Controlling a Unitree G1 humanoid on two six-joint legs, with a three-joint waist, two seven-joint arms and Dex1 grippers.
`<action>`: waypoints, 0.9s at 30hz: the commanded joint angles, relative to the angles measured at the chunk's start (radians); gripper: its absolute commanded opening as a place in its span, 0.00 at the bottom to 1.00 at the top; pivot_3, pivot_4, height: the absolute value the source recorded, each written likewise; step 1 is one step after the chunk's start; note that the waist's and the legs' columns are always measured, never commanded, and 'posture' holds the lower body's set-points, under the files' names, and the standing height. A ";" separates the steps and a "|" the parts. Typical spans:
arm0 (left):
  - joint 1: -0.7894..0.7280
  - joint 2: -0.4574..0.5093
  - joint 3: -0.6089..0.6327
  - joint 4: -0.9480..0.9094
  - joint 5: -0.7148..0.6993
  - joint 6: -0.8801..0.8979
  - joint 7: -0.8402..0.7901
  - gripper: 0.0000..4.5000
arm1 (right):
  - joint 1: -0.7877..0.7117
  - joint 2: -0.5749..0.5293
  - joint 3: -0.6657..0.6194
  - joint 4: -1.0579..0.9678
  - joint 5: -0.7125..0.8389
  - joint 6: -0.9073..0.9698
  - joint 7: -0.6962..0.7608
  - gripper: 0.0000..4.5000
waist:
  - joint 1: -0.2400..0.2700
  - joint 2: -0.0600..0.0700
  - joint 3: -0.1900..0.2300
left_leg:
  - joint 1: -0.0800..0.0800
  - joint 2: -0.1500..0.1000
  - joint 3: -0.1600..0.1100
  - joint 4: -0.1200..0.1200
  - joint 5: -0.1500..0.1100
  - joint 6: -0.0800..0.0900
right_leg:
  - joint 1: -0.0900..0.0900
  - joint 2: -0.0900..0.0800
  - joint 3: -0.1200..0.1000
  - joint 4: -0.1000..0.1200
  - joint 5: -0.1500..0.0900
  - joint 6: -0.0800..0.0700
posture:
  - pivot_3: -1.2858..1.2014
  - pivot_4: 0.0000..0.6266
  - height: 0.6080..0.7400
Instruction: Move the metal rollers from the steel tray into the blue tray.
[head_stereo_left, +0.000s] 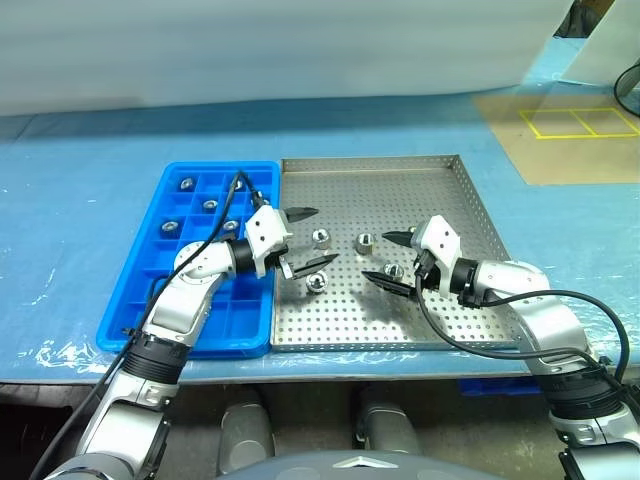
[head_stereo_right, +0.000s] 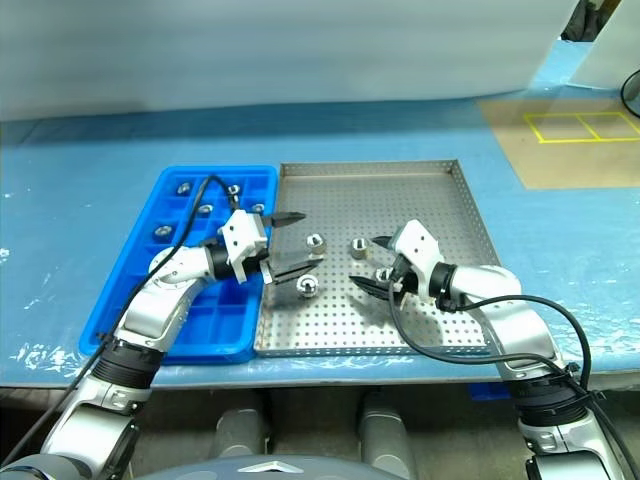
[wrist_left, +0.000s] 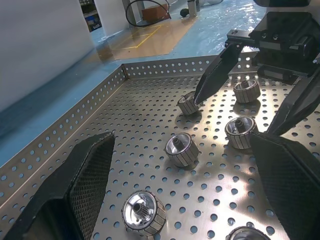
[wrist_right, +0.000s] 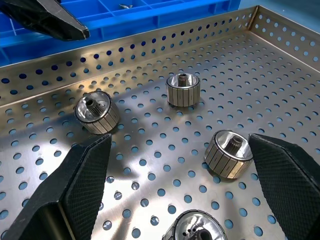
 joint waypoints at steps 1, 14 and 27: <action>-0.017 0.000 -0.002 -0.024 -0.005 -0.003 0.003 1.00 | -0.011 0.004 -0.007 -0.017 0.006 -0.021 0.001 0.99 | 0.000 0.000 0.000 | 0.000 0.000 0.000 0.000 0.000 0.000 | 0.000 0.000 0.000 0.000 0.000 0.000 | 0.49 0.24 1.00; -0.012 0.002 -0.002 -0.024 -0.007 -0.001 0.001 1.00 | -0.013 0.005 -0.006 -0.018 0.005 -0.015 -0.001 0.99 | 0.000 0.000 0.000 | 0.000 0.000 0.000 0.000 0.000 0.000 | 0.000 0.000 0.000 0.000 0.000 0.000 | 0.49 0.24 1.00; -0.069 -0.022 -0.028 0.066 0.027 -0.042 -0.009 1.00 | 0.014 0.003 -0.062 -0.057 0.043 0.022 -0.034 0.99 | -0.001 0.000 0.000 | 0.000 0.000 0.000 0.000 0.000 0.000 | 0.000 0.000 0.000 0.000 0.000 0.000 | 0.47 0.24 1.00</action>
